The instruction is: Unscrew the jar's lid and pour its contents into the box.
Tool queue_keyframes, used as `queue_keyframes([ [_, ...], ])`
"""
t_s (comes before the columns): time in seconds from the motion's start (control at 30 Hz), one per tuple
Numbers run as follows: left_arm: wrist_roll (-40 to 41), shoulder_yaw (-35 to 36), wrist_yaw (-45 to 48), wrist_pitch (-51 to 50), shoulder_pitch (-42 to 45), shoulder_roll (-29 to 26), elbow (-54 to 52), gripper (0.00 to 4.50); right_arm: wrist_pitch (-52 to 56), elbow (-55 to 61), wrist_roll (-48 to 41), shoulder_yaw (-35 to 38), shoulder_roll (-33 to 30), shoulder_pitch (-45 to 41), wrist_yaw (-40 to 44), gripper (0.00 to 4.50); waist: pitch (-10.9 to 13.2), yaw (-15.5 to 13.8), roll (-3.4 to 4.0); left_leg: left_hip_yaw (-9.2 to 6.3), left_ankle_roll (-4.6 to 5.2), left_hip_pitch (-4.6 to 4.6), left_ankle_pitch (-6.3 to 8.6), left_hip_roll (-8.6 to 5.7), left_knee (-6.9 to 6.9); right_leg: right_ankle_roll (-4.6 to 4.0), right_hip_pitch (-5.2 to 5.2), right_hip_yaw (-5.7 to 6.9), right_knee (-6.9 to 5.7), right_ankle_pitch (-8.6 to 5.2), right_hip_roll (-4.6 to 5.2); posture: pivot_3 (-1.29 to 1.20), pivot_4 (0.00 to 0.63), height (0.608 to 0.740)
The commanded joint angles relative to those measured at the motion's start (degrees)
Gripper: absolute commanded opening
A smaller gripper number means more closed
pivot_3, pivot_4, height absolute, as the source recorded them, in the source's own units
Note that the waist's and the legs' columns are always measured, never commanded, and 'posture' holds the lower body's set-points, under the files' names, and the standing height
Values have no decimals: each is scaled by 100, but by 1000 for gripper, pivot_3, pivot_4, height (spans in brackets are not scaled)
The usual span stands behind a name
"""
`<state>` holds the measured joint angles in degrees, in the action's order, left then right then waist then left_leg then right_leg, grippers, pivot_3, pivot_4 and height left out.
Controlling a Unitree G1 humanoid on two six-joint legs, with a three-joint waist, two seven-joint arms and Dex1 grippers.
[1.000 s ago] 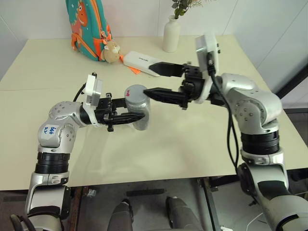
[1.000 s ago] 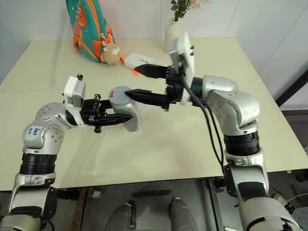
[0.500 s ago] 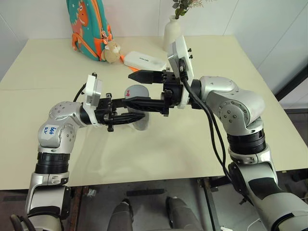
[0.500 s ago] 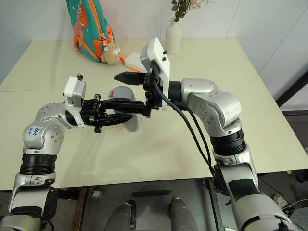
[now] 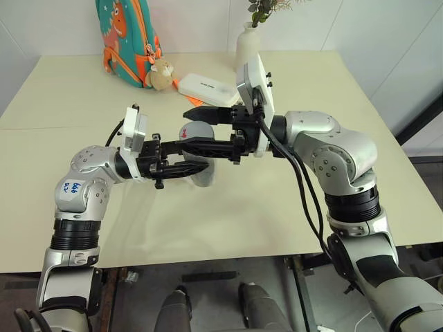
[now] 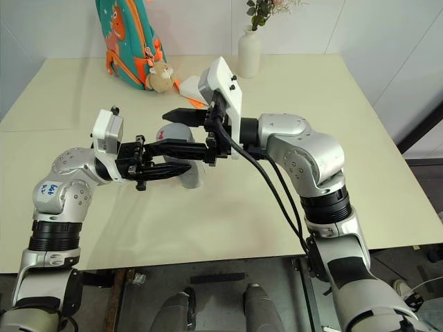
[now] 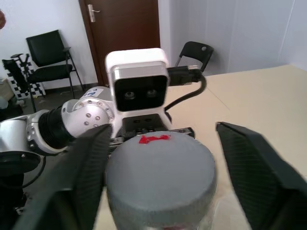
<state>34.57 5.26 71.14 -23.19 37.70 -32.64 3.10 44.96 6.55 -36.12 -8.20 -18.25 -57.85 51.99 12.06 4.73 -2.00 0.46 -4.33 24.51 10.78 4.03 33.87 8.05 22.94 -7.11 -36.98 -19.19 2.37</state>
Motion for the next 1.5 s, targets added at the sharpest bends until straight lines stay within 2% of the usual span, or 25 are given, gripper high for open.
queue_keyframes([
  [0.03,103,52,32,32,55,-20,-146,1884,-101,156,-23,70,40,-44,-9,2559,0,-2,0,0,0,0,0,0,0,0,0,0,0,0,0,0,150,740],
  [0.13,96,56,42,44,49,-28,-139,1884,37,139,-266,319,198,-109,-203,2559,0,1,0,0,0,0,0,0,0,0,0,0,0,0,0,0,150,740],
  [0.27,56,66,74,92,-15,-97,-139,1884,799,-66,-1864,1627,836,-441,-1215,2559,4,3,6,0,0,0,0,2,-1,0,0,0,-7,0,0,0,150,740],
  [0.4,71,114,53,104,-111,-161,-167,1884,905,71,-2222,1993,716,-437,-1568,2559,3,-4,4,-3,-1,2,-1,2,-2,0,2,3,-4,0,1,0,150,740],
  [0.5,106,241,-30,107,-220,-266,-222,1884,583,356,-1718,1930,266,-78,-1671,2559,3,-9,4,-2,0,2,0,2,-3,-1,2,3,0,0,2,0,150,740],
  [0.57,120,403,-128,129,-270,-364,-149,1884,-169,542,-663,1546,-409,760,-1445,2559,-1,-44,-2,-1,1,6,0,0,-4,-1,3,1,6,0,3,0,150,740],
  [0.63,120,540,-228,150,-289,-432,-56,1884,-846,534,31,1367,-851,1517,-1301,2559,-3,-65,-5,-3,3,12,2,0,-3,-2,3,4,16,-2,2,0,150,740],
  [0.8,182,911,-507,124,-138,-489,364,1884,-2024,216,1067,1329,-1053,2803,-1449,2559,-3,-31,-3,11,6,48,4,-3,6,2,51,-13,-4,-2,1,0,150,740],
  [0.87,200,969,-524,101,-73,-518,515,1884,-2336,127,1196,1328,-959,3071,-1426,2559,-2,-6,-3,9,2,61,1,-2,13,3,68,-13,-17,-2,0,0,150,740],
  [1.03,195,987,-531,75,138,-511,894,1884,-3081,-732,1478,1350,-591,3515,-1455,2559,-2,-11,-4,7,-1,55,-2,-3,29,3,65,-13,-40,-2,-2,0,150,740],
  [1.23,162,884,-372,8,272,-552,1067,1884,-3380,-1434,1529,1401,-386,3472,-1375,2559,-2,-5,-4,6,1,53,-8,-8,36,10,60,-18,-47,3,-1,0,150,740],
  [1.3,127,852,-325,2,306,-574,1097,1884,-3347,-1539,1474,1445,-379,3424,-1342,3288,-2,-5,-4,4,0,52,-9,-8,36,10,60,-17,-50,3,-2,0,150,740],
  [1.43,8,824,-335,41,414,-630,1228,1884,-3255,-1420,1379,1496,-470,3331,-1233,4467,-2,-4,-4,4,-1,52,-10,-8,36,10,60,-17,-51,3,-2,0,150,740],
  [1.5,-85,825,-468,53,518,-662,1369,1884,-3181,-1203,1326,1506,-544,3272,-1189,4467,-2,-13,-4,2,-2,52,-10,-8,36,11,60,-17,-53,3,-2,0,150,740],
])
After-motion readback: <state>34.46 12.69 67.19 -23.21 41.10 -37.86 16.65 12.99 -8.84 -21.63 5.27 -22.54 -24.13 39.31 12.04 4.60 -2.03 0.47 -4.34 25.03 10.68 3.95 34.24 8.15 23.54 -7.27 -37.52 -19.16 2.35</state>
